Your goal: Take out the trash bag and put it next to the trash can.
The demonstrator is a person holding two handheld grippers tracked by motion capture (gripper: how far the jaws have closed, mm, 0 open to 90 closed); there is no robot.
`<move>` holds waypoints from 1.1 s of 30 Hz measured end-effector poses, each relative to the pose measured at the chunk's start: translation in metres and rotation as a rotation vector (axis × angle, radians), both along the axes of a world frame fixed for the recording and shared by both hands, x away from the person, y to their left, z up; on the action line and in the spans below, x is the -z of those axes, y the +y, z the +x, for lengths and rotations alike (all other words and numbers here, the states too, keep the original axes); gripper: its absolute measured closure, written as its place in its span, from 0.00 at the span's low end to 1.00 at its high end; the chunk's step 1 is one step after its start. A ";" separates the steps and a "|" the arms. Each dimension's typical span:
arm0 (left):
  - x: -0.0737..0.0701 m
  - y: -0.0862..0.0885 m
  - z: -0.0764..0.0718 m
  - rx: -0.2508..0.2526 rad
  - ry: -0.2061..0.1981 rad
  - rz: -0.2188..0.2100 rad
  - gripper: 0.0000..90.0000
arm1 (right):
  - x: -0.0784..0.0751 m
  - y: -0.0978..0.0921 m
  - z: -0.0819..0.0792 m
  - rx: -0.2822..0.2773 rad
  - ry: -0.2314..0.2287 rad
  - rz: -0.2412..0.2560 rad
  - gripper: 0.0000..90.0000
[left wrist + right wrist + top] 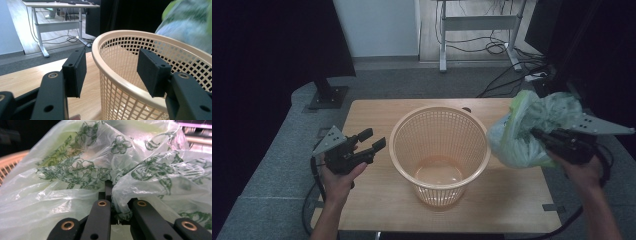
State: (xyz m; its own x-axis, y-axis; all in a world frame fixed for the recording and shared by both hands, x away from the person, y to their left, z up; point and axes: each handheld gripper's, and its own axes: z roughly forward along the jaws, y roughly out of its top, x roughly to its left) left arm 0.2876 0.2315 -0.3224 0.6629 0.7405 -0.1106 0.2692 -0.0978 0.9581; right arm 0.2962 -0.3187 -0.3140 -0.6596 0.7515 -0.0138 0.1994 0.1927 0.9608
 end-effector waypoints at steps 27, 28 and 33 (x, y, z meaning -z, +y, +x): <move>0.010 -0.001 0.001 0.000 0.021 -0.005 0.45 | 0.143 0.037 0.032 -0.017 0.254 -0.054 0.97; 0.010 -0.001 0.001 0.000 0.021 -0.005 0.45 | 0.144 0.038 0.032 -0.015 0.255 -0.051 0.97; 0.010 0.000 0.000 0.004 0.021 -0.014 0.45 | 0.143 0.036 0.030 0.006 0.247 -0.025 0.81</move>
